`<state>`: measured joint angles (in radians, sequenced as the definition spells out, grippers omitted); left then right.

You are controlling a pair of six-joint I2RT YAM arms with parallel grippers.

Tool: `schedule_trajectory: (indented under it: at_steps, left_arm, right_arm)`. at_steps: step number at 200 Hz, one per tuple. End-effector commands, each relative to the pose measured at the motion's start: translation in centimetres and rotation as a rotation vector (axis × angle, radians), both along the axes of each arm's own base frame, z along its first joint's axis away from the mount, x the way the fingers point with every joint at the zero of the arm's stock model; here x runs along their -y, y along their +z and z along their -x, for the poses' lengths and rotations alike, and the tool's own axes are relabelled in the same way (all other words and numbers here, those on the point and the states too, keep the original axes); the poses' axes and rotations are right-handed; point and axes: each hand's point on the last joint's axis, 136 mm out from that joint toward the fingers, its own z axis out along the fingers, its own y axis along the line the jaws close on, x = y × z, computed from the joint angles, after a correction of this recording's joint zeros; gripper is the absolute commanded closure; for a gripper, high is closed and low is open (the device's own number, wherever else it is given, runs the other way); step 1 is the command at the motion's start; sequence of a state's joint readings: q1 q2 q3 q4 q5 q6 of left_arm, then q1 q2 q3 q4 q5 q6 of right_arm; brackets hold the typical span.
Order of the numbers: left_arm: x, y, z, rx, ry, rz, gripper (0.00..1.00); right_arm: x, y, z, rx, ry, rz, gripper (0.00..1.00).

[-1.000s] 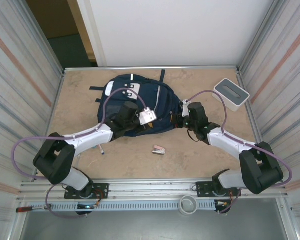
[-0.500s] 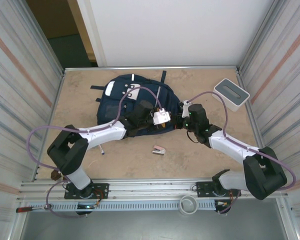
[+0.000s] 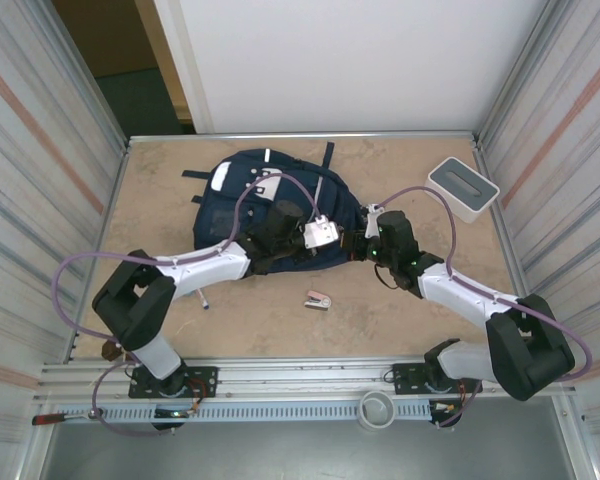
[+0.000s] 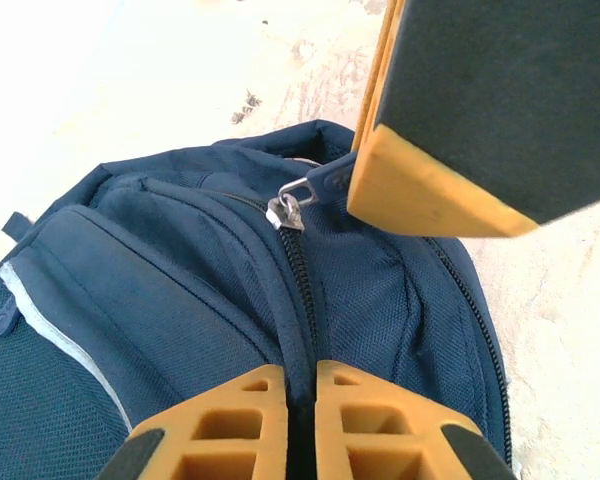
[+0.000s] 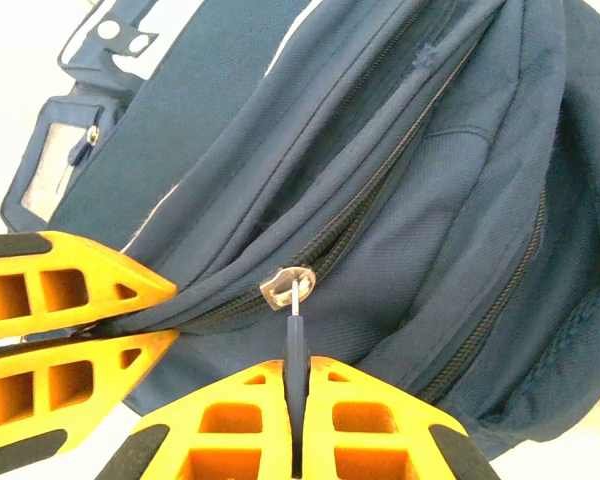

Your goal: Pack books, pencil case, and school supplies into a backpack

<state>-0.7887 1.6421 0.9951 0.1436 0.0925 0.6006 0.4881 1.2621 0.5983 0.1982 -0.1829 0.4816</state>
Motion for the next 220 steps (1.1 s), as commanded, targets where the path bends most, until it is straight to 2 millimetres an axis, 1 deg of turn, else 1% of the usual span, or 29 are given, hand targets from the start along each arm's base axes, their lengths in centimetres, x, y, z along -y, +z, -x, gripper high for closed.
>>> schedule_trajectory:
  at_steps: [1, 23, 40, 61, 76, 87, 100, 112, 126, 139, 151, 168, 190, 206, 220]
  left_arm:
    - [-2.0, 1.5, -0.1, 0.005, 0.037, 0.042, 1.00]
    - [-3.4, 1.9, 0.4, -0.010, 0.048, 0.082, 1.00]
    - [-4.6, 2.2, 0.5, -0.025, 0.067, 0.121, 1.00]
    - [-6.6, 2.2, 0.5, -0.047, 0.106, 0.155, 1.00]
    - [-7.9, 1.9, 0.4, -0.058, 0.141, 0.173, 1.00]
    - [-8.6, 1.8, 0.3, -0.066, 0.162, 0.182, 0.93]
    - [-8.7, 1.6, 0.4, -0.081, 0.168, 0.187, 0.79]
    - [-8.4, 1.8, 0.7, -0.106, 0.161, 0.196, 0.67]
    - [-7.4, 2.4, 1.0, -0.110, 0.143, 0.203, 0.57]
    - [-6.2, 3.0, 1.4, -0.083, 0.119, 0.192, 0.49]
    - [-5.0, 3.4, 1.8, -0.057, 0.095, 0.173, 0.44]
    - [-3.4, 3.5, 1.9, -0.042, 0.068, 0.143, 0.42]
    - [-1.4, 3.1, 1.8, -0.026, 0.036, 0.106, 0.41]
    - [-0.2, 2.6, 1.6, -0.020, 0.019, 0.080, 0.41]
    - [0.4, 2.1, 1.2, -0.025, 0.015, 0.068, 0.41]
  right_arm:
    - [1.9, 0.3, -1.8, 0.006, -0.090, 0.046, 1.00]
    - [3.0, -0.4, -3.1, -0.032, -0.150, 0.065, 1.00]
    - [3.5, -0.7, -4.2, -0.047, -0.178, 0.086, 1.00]
    - [3.6, -1.1, -5.2, -0.061, -0.192, 0.098, 1.00]
    - [3.2, -1.3, -5.6, -0.067, -0.183, 0.097, 1.00]
    - [2.7, -1.1, -5.7, -0.060, -0.165, 0.082, 1.00]
    - [2.0, -0.7, -5.6, -0.043, -0.141, 0.059, 1.00]
    - [1.5, -0.3, -5.5, -0.031, -0.120, 0.043, 1.00]
    - [0.9, 0.2, -5.2, -0.014, -0.098, 0.024, 1.00]
    - [0.3, 0.9, -4.9, 0.002, -0.079, 0.004, 1.00]
    - [-0.1, 1.6, -4.6, 0.020, -0.062, -0.015, 1.00]
    - [-0.4, 2.3, -4.1, 0.038, -0.047, -0.030, 1.00]
    - [-0.7, 3.3, -3.6, 0.063, -0.035, -0.052, 1.00]
    - [-0.7, 3.9, -3.3, 0.072, -0.032, -0.062, 1.00]
    - [-0.7, 4.4, -3.1, 0.082, -0.030, -0.071, 1.00]
